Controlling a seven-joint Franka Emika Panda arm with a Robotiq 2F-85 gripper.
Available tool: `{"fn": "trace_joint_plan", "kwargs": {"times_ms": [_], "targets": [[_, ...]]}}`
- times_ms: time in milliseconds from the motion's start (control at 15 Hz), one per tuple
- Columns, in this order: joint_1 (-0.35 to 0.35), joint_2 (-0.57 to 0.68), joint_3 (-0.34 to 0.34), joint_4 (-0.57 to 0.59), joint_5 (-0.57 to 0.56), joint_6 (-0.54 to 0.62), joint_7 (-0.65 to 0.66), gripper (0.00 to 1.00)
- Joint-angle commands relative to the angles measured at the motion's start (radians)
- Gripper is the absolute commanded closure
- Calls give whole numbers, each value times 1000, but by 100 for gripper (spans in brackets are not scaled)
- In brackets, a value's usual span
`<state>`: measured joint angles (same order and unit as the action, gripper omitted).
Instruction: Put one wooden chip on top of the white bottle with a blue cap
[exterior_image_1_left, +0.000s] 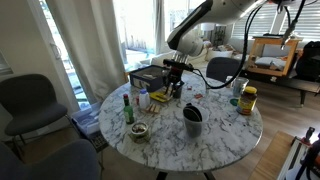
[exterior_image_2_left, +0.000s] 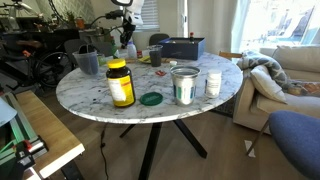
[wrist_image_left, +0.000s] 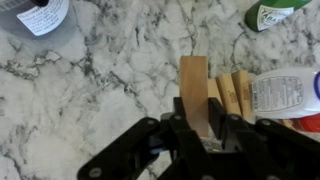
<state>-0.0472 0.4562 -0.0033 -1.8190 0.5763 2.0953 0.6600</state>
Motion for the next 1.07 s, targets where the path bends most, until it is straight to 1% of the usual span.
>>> {"fn": "trace_joint_plan", "kwargs": {"times_ms": [0, 67, 133, 200, 467, 533, 667, 800, 867, 933, 1000], "targets": [[8, -4, -10, 2, 4, -4, -2, 71], [9, -1, -10, 2, 3, -4, -2, 71], [14, 20, 8, -10, 87, 103, 11, 93], [2, 38, 32, 31, 160, 89, 15, 93], [30, 49, 59, 153, 331, 158, 48, 93], [46, 47, 56, 181, 338, 176, 64, 93], [89, 58, 17, 257, 231, 168, 145, 93], [90, 110, 18, 338, 194, 99, 216, 93], [77, 44, 35, 253, 229, 144, 158, 93], [80, 51, 36, 269, 224, 140, 168, 71], [80, 51, 37, 269, 224, 140, 168, 71]]}}
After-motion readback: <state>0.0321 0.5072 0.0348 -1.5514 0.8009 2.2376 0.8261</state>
